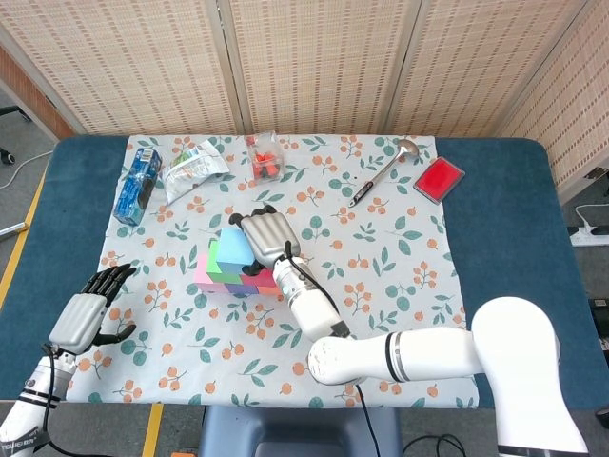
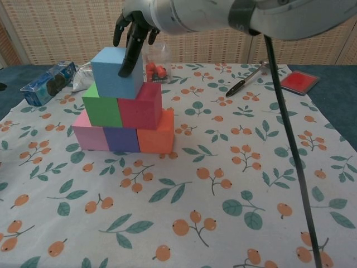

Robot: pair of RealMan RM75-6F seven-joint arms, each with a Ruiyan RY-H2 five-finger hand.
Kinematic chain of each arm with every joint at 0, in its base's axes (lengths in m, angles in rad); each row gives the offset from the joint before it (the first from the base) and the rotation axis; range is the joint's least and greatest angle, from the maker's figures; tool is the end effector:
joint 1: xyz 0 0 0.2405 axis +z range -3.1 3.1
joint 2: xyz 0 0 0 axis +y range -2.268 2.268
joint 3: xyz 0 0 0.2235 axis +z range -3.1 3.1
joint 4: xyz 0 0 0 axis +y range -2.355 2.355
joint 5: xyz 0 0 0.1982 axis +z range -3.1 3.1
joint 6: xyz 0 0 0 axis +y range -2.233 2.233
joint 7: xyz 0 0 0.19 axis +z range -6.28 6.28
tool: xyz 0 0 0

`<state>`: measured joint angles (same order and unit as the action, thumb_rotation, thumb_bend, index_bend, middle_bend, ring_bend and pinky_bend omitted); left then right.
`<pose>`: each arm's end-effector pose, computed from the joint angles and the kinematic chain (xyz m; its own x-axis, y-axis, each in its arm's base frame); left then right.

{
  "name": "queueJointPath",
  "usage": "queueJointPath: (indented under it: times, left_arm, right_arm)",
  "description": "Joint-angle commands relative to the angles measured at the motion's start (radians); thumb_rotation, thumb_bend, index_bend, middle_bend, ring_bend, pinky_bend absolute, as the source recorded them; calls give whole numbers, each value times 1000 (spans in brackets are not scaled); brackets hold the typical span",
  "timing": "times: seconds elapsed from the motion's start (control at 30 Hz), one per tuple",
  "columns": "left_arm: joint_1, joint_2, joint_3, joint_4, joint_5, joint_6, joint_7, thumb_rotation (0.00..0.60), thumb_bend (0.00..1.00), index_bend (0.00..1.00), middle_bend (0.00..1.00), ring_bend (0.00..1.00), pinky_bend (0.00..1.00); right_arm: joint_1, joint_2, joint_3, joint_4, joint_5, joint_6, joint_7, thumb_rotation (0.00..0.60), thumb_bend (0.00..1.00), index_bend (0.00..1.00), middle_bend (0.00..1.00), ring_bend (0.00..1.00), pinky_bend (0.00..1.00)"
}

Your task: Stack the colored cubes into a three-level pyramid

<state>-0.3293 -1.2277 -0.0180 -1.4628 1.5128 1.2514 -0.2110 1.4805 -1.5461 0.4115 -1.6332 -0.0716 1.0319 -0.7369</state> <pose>-0.2537 0.2818 0.0913 0.2811 0.1970 0.9393 0.9498 -0.1971 -0.2429 0.0985 -0.3845 -0.0255 0.3607 -0.3832 0.8503 -0.9096 -0.3460 0.2299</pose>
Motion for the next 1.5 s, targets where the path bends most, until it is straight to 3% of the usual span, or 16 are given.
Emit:
queueJointPath:
  times: [0.03,0.2,0.33,0.57,0.8,1.03,1.27,1.5]
  left_arm:
    - [0,-1,-1,1,0,1,-1,600,249,71,30,0,90]
    - [-1,0,-1,1,1,1,0,600,250,71,30,0,89]
    - [-1,0,-1,-2,4,3,3,600,251,71,29,0,90]
    - [-3,1,-1,-6,4,1,9,600,251,70,29,0,90]
    - [-5,5,-4,-14,5,3,15,600,250,71,29,0,90]
    - [-3,5,-2,-13,5,4,14,600,249,70,28,0,89]
    - [-3,3,-2,-7,7,6,8,600,251,71,26,0,90]
    - [-3,1,-1,-1,10,9,3,600,250,70,26,0,90]
  right_arm:
    - [-2,2,2,-2,-1,-4,1,600,196,140,353,147,104]
    - [-9,16,6,-21,-9,-17,8,600,196,3,232,90,68]
    - [-14,26,4,-31,-12,-24,12,600,191,0,177,51,0]
    - [-20,34,1,-40,-17,-28,23,600,185,0,152,28,0]
    - [-18,37,-4,-46,-14,-13,21,600,184,0,153,30,0]
    - [-12,23,-4,-36,-17,4,21,600,184,1,238,68,0]
    - [-14,7,-1,-34,-40,39,23,600,184,91,309,146,0]
    - [-18,-10,3,-43,-66,79,25,600,184,103,320,154,0]
